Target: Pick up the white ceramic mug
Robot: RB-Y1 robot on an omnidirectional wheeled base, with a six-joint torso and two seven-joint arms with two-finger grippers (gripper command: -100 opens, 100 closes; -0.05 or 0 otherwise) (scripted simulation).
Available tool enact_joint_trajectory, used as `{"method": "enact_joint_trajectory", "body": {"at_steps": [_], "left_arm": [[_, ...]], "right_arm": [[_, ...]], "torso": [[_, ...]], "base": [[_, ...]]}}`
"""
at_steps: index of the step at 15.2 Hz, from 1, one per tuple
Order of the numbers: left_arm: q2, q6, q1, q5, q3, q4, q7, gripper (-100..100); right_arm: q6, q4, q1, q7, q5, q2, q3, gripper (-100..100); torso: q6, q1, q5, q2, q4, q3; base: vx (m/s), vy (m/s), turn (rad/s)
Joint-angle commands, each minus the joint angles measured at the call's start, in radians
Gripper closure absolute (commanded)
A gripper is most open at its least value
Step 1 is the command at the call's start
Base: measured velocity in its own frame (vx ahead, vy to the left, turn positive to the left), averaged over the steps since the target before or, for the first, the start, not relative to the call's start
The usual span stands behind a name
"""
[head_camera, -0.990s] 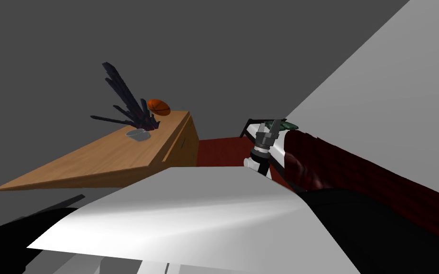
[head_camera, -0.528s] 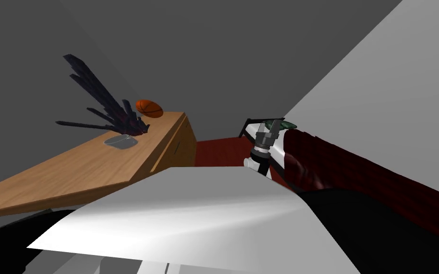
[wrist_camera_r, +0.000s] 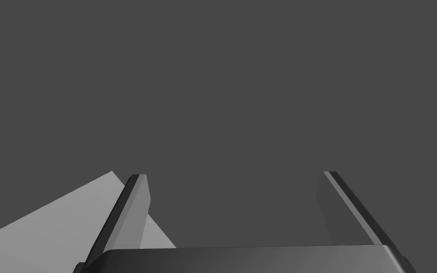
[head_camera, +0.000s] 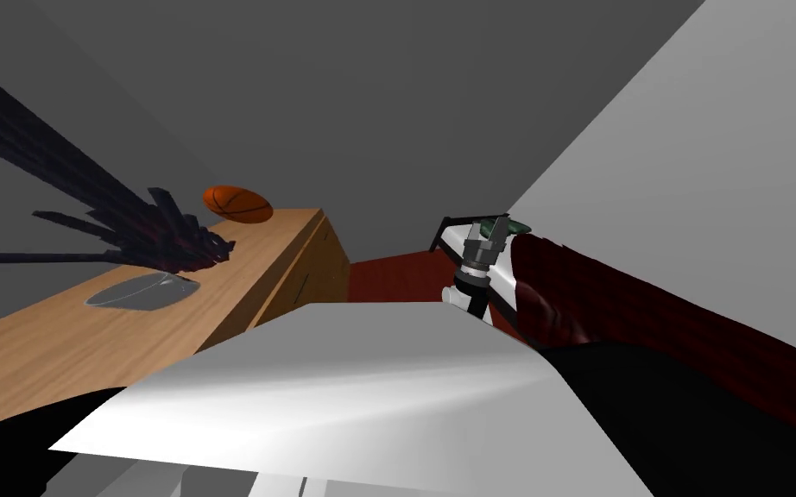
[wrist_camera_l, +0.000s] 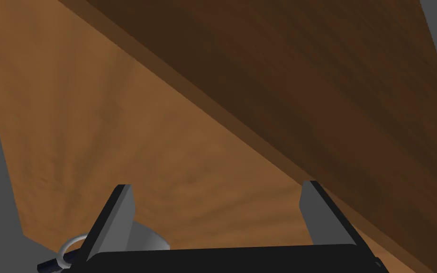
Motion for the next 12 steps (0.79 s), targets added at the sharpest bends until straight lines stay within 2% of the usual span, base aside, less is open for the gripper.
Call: {"method": "enact_joint_trajectory", "body": {"at_steps": [1, 3, 4, 5, 6, 8, 9, 11, 12], "left_arm": [[0.013, -0.016, -0.004, -0.009, -0.004, 0.033, 0.004, -100], [0.073, -0.053, 0.030, -0.051, -0.002, 0.094, 0.051, -100], [0.075, -0.053, 0.030, -0.051, -0.002, 0.106, 0.051, -100], [0.102, -0.070, 0.046, -0.068, 0.000, 0.141, 0.072, -100], [0.102, -0.070, 0.046, -0.068, 0.000, 0.141, 0.072, -100], [0.146, -0.100, 0.083, -0.091, 0.014, 0.201, 0.107, -100], [0.146, -0.100, 0.083, -0.091, 0.014, 0.216, 0.107, -100], [0.175, -0.121, 0.114, -0.109, 0.023, 0.278, 0.134, -100], [0.175, -0.121, 0.114, -0.109, 0.023, 0.278, 0.134, -100]], "right_arm": [[0.000, 0.000, 0.000, 0.000, 0.000, 0.000, 0.000, 0], [0.000, 0.000, 0.000, 0.000, 0.000, 0.000, 0.000, 0], [0.000, 0.000, 0.000, 0.000, 0.000, 0.000, 0.000, 0], [0.000, 0.000, 0.000, 0.000, 0.000, 0.000, 0.000, 0], [0.000, 0.000, 0.000, 0.000, 0.000, 0.000, 0.000, 0], [0.000, 0.000, 0.000, 0.000, 0.000, 0.000, 0.000, 0], [0.000, 0.000, 0.000, 0.000, 0.000, 0.000, 0.000, 0], [0.000, 0.000, 0.000, 0.000, 0.000, 0.000, 0.000, 0], [0.000, 0.000, 0.000, 0.000, 0.000, 0.000, 0.000, 0]], "torso": [[0.000, 0.000, 0.000, 0.000, 0.000, 0.000], [0.000, 0.001, 0.000, 0.002, 0.000, 0.001], [0.001, 0.002, 0.001, -0.002, 0.000, -0.001], [0.001, 0.002, 0.001, -0.004, -0.001, -0.002], [0.000, 0.002, 0.000, -0.005, -0.001, -0.003], [0.000, 0.002, 0.001, -0.003, -0.001, -0.002], [0.001, 0.004, 0.001, -0.004, -0.001, -0.002], [0.000, 0.007, 0.002, -0.001, 0.000, -0.001], [0.000, 0.011, 0.002, 0.001, 0.000, 0.000]], "base": [[0.158, -0.004, -0.049], [0.248, -0.005, -0.190], [0.281, 0.006, -0.196], [0.285, -0.007, -0.127], [0.242, 0.008, -0.078], [0.252, 0.034, -0.122], [0.235, 0.077, -0.115], [0.182, 0.137, -0.097], [0.133, 0.167, -0.068]]}}
